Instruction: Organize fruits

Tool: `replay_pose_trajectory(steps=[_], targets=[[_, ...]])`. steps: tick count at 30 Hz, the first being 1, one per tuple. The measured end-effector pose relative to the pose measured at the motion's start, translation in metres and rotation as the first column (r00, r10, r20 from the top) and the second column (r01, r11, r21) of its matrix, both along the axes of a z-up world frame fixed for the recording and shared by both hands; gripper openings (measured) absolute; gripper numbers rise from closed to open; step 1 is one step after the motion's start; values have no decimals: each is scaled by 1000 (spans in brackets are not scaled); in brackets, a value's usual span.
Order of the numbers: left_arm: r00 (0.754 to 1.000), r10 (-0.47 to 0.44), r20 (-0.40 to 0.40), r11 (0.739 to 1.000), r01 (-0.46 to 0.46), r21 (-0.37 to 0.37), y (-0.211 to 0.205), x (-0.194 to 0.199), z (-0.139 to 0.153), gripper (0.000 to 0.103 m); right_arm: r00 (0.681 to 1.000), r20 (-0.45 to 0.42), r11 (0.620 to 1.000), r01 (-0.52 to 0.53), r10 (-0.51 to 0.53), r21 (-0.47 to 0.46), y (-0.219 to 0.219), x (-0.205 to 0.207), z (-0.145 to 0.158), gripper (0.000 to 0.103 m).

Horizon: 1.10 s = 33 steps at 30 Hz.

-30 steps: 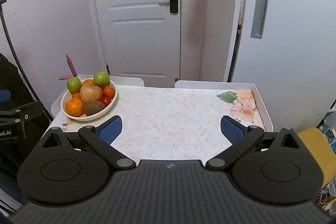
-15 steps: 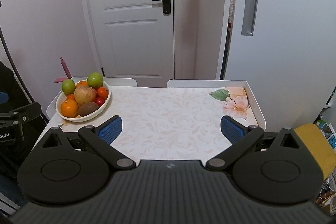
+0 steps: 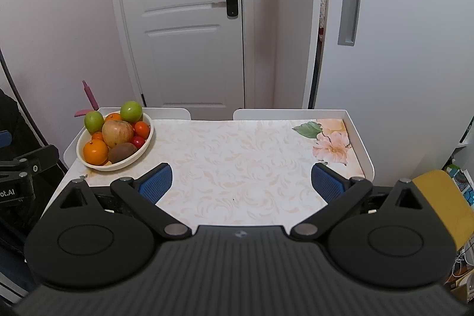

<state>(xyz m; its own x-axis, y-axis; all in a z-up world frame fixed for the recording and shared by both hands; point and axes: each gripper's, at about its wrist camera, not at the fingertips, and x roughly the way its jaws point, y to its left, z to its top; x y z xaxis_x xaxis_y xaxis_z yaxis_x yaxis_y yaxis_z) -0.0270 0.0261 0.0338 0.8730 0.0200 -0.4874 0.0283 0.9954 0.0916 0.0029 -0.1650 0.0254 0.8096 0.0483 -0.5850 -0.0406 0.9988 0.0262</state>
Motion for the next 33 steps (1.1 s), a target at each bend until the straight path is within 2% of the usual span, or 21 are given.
replay_pose_trajectory(steps=[33], targets=[[1000,0,-21,1000,0,-7,-2,7,-5,103,1000,-14,1000,9,-9,-2,1,5,-3,103]])
